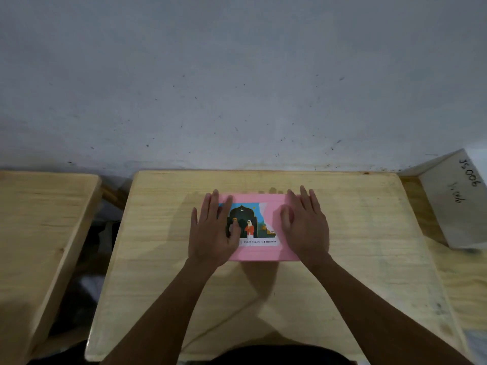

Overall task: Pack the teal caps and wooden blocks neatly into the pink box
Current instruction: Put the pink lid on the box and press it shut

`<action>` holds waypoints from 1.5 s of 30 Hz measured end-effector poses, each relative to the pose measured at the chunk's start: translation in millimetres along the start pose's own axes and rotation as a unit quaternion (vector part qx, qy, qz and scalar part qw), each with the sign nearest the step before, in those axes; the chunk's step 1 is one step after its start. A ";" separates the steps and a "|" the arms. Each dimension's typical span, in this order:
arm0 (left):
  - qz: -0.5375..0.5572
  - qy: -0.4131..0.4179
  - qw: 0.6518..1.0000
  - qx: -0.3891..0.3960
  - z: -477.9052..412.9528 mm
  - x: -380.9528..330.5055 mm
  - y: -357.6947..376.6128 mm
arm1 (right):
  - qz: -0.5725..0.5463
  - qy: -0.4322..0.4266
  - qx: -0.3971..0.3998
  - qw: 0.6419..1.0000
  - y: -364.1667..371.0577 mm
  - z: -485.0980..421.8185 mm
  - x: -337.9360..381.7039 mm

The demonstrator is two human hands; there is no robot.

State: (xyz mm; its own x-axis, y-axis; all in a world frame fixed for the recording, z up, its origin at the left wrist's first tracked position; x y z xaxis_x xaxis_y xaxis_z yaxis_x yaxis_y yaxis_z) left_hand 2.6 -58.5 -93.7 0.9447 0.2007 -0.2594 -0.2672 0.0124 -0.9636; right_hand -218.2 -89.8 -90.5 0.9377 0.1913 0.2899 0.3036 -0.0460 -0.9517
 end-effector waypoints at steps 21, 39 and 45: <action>0.195 -0.140 0.966 -0.095 2.6 12.3 -14.1 | -0.288 0.150 -0.090 0.942 -17.2 9.9 -21.3; 0.361 -0.287 0.883 0.092 -33.1 -7.3 -22.4 | -0.518 0.201 -0.095 0.826 -38.8 13.1 -71.3; 0.363 -0.298 0.872 0.137 -70.1 -44.2 -12.0 | -0.507 0.228 -0.083 0.827 -42.3 -28.5 -105.4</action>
State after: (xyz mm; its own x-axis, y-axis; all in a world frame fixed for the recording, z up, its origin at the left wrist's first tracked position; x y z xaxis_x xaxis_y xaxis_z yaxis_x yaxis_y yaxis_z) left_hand -22.5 -136.2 -75.3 0.2624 0.7258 -0.6359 -0.8666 -0.1126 -0.4862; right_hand -325.1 -136.0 -77.9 0.1418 -0.1739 0.9745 0.9563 -0.2301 -0.1802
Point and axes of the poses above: each hand's wrist, its own z-axis away from the middle knuckle, its own y-axis out of the palm, x = y × z, the point moved 4 cm from there along -z, towards the middle knuckle, and after that the axes turned 11 degrees about -y, right-handed, at the moved point
